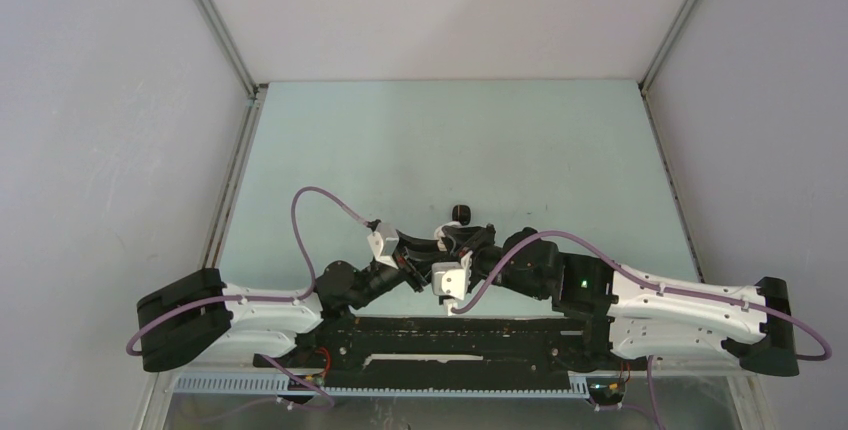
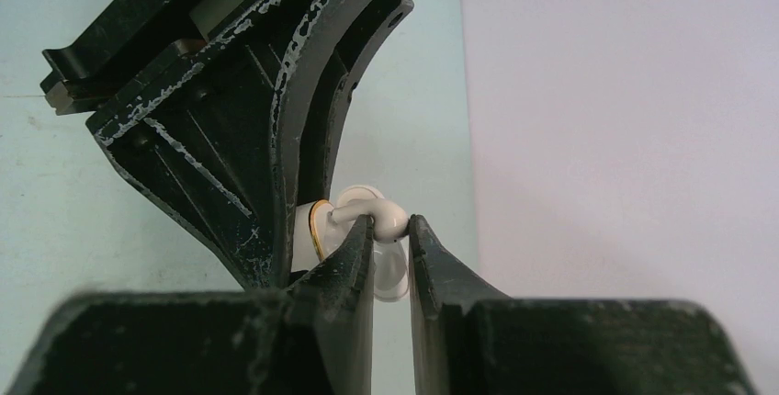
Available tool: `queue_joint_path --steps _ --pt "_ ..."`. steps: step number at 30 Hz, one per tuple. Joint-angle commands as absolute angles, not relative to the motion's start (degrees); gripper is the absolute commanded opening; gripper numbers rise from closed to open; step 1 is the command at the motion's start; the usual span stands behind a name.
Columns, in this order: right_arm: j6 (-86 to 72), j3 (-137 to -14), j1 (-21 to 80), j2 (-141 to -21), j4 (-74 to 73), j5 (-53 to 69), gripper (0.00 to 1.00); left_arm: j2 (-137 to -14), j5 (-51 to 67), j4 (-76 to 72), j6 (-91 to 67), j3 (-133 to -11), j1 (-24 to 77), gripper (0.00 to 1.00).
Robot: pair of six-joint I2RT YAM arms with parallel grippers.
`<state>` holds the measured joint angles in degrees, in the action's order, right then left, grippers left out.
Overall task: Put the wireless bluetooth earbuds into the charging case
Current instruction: Place the earbud in the charging case.
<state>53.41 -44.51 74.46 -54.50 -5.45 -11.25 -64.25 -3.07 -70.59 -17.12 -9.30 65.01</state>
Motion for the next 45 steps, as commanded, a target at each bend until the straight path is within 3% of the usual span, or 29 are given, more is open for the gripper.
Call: queue_joint_path --steps 1,17,22,30,34,45 --pt "52.6 -44.2 74.9 -53.4 -5.9 -11.8 0.0 -64.2 -4.5 -74.3 -17.7 -9.2 65.2 0.0" --pt "54.0 -42.8 74.6 -53.3 -6.3 -10.7 0.0 -64.7 -4.0 -75.0 -17.3 -8.8 65.2 0.0" --pt "54.4 -42.8 74.8 -53.3 -7.9 -9.0 0.3 -64.9 -3.8 -74.9 -16.6 -8.5 65.2 0.0" --pt "52.7 -45.9 74.5 -53.6 -14.5 -6.0 0.43 -65.6 -3.5 -74.9 -15.8 -8.2 65.2 0.0" --pt "50.6 -48.7 73.8 -54.8 -18.7 -4.1 0.55 -66.3 -2.7 -74.9 -15.3 -8.3 65.2 0.0" --pt "43.3 -60.5 69.1 -55.2 -28.0 -0.6 0.56 -66.8 -2.9 -74.8 -15.1 -7.7 65.2 0.0"
